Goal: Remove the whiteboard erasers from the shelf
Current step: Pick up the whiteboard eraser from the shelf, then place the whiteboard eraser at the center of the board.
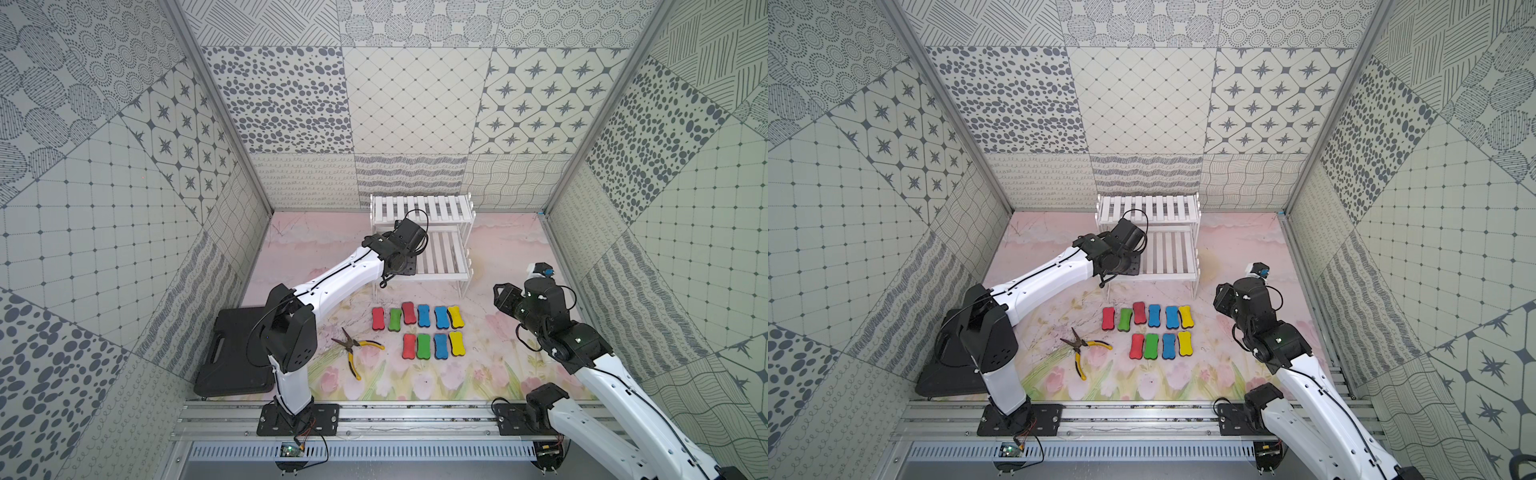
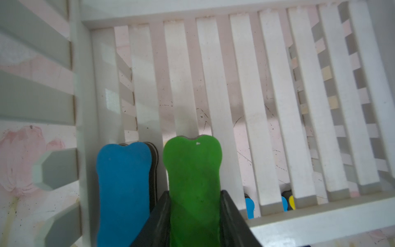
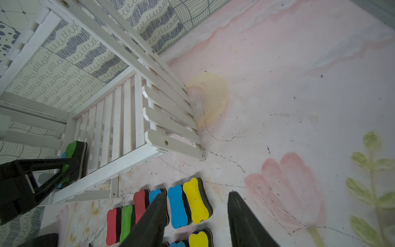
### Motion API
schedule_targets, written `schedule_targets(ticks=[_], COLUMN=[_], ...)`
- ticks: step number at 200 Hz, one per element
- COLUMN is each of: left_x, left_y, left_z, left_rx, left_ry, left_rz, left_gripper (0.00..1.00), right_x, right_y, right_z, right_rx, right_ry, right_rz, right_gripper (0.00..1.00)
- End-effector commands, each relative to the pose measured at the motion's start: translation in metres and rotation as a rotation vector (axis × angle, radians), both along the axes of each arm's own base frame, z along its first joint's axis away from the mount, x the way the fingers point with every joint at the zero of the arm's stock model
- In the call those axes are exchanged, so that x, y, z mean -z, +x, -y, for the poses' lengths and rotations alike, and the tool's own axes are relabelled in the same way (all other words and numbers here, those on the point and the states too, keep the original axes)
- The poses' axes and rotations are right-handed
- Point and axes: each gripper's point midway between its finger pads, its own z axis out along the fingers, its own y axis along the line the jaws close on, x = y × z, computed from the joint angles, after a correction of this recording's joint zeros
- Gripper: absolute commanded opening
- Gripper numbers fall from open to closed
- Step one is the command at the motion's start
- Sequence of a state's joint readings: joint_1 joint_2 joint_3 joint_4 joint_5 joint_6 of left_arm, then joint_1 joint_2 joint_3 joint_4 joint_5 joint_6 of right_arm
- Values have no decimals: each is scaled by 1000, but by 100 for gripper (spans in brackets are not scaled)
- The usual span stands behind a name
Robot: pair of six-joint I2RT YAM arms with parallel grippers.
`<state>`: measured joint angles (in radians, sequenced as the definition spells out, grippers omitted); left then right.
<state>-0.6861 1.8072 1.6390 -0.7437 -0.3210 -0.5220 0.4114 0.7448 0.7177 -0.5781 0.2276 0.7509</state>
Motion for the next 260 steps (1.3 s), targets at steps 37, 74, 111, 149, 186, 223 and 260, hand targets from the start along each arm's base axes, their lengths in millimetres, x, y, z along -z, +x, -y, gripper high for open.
schedule_targets(ticks=[37, 74, 111, 149, 186, 223, 260], left_x=[-47, -19, 50, 113, 129, 139, 142], left_y=[-68, -127, -175, -195, -196, -198, -191], left_z=[-28, -49, -45, -26, -13, -7, 1], left_rx=[-106, -123, -130, -93, -73, -68, -61], left_ry=[-141, -138, -189, -142, -138, -123, -115], left_rz=[102, 46, -148, -326, -365, -396, -384], left_gripper=[34, 33, 32, 30, 28, 28, 28], right_x=[-11, -8, -12, -23, -31, -31, -33], right_y=[4, 4, 4, 5, 3, 3, 4], right_z=[-1, -3, -3, -3, 0, 1, 1], right_rx=[-2, -9, -11, -10, -4, -5, -5], right_ry=[22, 32, 36, 43, 41, 33, 28], right_rz=[45, 44, 55, 79, 98, 91, 94], right_gripper=[51, 51, 51, 51, 51, 51, 51])
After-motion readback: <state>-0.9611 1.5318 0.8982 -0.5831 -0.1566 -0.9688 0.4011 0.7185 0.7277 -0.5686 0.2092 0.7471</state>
